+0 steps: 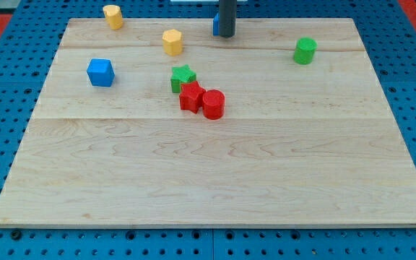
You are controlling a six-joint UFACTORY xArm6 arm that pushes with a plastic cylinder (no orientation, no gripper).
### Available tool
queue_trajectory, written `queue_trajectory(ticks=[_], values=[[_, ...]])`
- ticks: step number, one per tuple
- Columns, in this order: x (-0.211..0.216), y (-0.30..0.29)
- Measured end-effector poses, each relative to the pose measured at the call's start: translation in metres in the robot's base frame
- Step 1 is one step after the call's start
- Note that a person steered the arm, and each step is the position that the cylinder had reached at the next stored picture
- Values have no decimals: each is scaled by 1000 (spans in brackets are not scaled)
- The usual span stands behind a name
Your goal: Touch the bottom of red star
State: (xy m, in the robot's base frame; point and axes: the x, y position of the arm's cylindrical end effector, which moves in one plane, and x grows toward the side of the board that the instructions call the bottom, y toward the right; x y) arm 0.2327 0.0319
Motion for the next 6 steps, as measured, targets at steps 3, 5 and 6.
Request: queue_trajectory(ticks=[3, 5, 6], values=[[59, -20], [195, 57], [215, -9]])
